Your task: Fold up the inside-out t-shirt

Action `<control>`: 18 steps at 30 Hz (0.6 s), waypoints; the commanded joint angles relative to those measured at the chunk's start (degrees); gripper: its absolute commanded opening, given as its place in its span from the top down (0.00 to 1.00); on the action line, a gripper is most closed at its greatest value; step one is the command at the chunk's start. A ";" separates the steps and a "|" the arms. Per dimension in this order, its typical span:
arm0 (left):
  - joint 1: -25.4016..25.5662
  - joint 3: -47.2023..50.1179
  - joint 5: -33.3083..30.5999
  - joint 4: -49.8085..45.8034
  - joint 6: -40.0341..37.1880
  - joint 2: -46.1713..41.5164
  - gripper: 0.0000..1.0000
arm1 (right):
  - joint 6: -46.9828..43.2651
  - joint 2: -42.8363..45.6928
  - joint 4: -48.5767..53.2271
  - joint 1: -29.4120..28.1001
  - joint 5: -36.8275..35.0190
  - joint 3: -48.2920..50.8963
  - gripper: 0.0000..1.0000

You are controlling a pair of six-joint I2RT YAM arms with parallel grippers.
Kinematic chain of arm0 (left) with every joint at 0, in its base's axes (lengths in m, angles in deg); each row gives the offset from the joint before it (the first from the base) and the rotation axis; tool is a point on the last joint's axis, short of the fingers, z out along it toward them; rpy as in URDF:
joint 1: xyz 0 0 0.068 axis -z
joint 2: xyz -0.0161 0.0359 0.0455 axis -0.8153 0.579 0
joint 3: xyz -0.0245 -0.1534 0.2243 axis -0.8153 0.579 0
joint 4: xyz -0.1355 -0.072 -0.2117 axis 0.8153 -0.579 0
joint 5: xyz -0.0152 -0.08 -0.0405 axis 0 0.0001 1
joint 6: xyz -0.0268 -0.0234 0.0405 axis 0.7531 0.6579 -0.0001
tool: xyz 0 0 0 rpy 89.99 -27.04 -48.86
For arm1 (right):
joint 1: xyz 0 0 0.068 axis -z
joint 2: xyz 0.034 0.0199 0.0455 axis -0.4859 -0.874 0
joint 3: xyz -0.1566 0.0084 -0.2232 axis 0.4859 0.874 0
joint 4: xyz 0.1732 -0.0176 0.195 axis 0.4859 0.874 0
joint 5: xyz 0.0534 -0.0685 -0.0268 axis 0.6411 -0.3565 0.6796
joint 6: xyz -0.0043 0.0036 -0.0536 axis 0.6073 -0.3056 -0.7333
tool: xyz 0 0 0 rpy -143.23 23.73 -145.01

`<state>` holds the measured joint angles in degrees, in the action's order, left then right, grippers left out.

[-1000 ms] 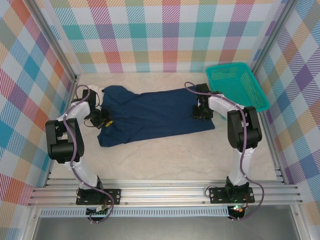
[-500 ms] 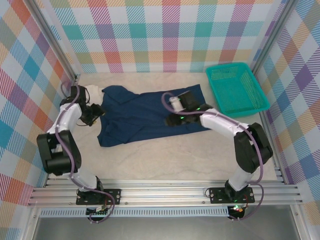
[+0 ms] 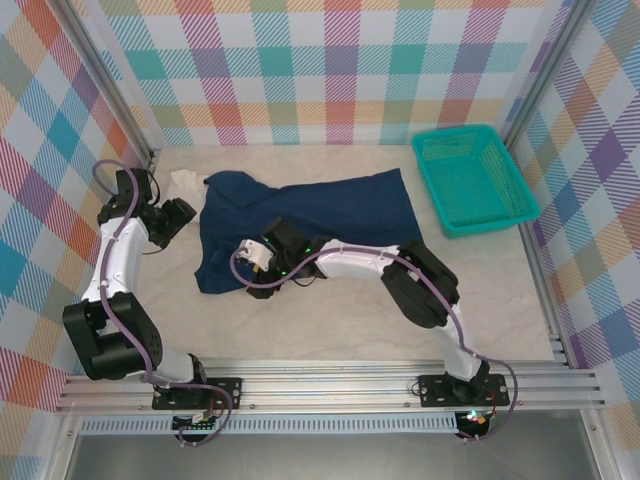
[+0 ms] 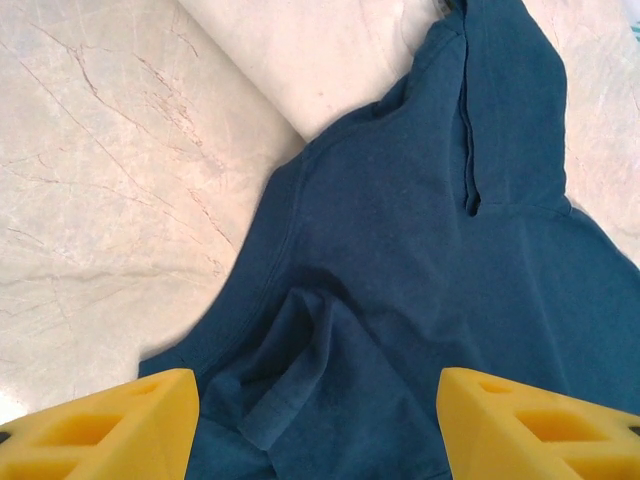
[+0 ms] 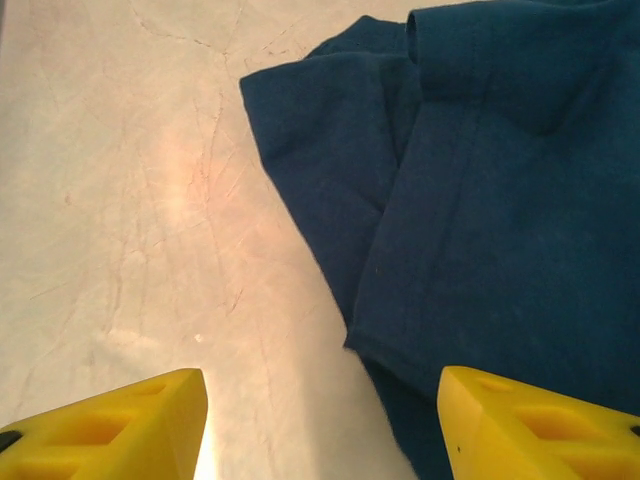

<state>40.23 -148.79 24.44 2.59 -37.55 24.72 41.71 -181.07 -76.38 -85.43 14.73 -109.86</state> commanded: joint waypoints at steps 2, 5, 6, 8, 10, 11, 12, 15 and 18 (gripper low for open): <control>-0.86 0.91 2.21 0.13 -1.05 0.89 0.36 | -4.19 -4.70 2.60 -0.28 -0.12 -6.58 0.39; -0.91 0.99 2.39 0.25 -1.00 0.87 0.36 | -4.98 -7.48 4.86 -0.33 -1.23 -9.81 0.40; -0.92 1.01 2.49 0.28 -1.05 0.87 0.36 | -5.39 -8.16 5.52 -0.36 -1.53 -10.61 0.41; -0.90 1.17 2.74 0.43 -0.94 0.96 0.35 | -5.73 -9.19 5.97 -0.35 -2.34 -11.67 0.43; -0.91 1.19 2.99 0.52 -0.80 1.09 0.35 | -6.03 -10.10 7.17 -0.36 -2.85 -13.12 0.48; -0.95 1.22 3.01 0.54 -0.84 1.06 0.36 | -6.06 -10.32 7.34 -0.36 -2.98 -13.49 0.51; -0.94 1.18 2.95 0.46 -0.84 1.09 0.36 | -6.05 -10.43 7.35 -0.40 -3.12 -13.68 0.56; -0.92 1.19 2.93 0.45 -0.91 1.05 0.35 | -5.96 -10.44 6.84 -0.36 -3.54 -13.90 0.70; -0.91 1.25 3.03 0.46 -0.89 1.07 0.35 | -5.50 -10.44 6.56 -0.39 -3.64 -14.21 0.83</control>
<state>40.16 -148.31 26.48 3.01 -37.55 25.14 36.79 -191.11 -70.53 -85.58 10.80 -122.01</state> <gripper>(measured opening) 0.646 0.181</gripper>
